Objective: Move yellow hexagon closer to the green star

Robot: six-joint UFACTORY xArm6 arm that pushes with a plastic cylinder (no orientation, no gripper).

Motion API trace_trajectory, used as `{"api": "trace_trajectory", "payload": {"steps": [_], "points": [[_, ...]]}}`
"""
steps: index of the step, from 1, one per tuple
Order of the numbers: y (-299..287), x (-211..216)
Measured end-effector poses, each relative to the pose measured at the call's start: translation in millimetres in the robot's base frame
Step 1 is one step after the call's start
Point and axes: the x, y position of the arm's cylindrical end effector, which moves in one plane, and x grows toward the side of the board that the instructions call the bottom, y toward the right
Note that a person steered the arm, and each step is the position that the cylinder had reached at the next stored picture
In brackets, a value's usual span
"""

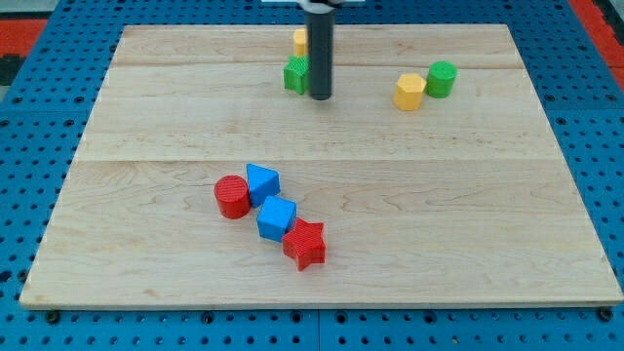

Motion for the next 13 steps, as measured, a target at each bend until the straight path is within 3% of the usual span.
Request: {"api": "trace_trajectory", "payload": {"steps": [2,3,5,8,9,10,12,13], "points": [[94,-80],[168,-37],[153,22],[104,36],[147,15],[106,-1],[15,20],[52,43]]}}
